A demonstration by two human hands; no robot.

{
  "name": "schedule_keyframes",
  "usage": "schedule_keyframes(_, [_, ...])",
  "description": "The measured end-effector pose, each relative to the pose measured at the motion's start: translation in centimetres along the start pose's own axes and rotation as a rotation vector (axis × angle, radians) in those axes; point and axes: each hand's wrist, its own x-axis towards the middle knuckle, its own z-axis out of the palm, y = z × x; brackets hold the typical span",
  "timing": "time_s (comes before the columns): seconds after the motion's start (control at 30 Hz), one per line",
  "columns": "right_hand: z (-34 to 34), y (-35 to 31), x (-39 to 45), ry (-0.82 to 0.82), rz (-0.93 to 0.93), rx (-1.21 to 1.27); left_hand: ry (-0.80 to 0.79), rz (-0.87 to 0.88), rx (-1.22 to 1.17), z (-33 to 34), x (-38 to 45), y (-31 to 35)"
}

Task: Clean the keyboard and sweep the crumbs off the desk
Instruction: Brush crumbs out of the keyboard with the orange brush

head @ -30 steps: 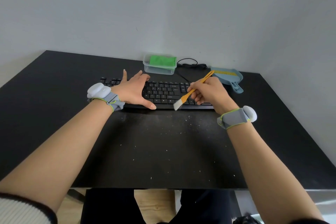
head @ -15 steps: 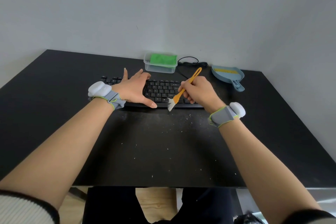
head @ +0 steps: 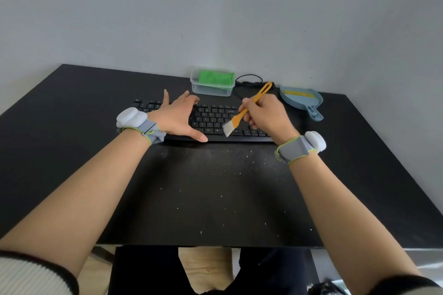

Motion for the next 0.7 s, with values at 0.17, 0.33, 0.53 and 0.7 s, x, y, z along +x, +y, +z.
schedule_keyframes(0.17, [-0.4,0.2,0.1,-0.043,0.027,0.046,0.007,0.007,0.003,0.1,0.0,0.2])
schedule_keyframes(0.33, [0.1,0.4,-0.2,-0.071,0.002,-0.033,0.010,0.009,0.003,0.1,-0.2,0.3])
schedule_keyframes(0.53, [-1.2,0.2,0.2,0.015,-0.017,0.047,0.003,0.005,-0.004,0.0,-0.2,0.2])
schedule_keyframes(0.7, [-0.3,0.8,0.0,-0.095,0.027,0.021,0.002,0.006,-0.001,0.0,-0.2,0.3])
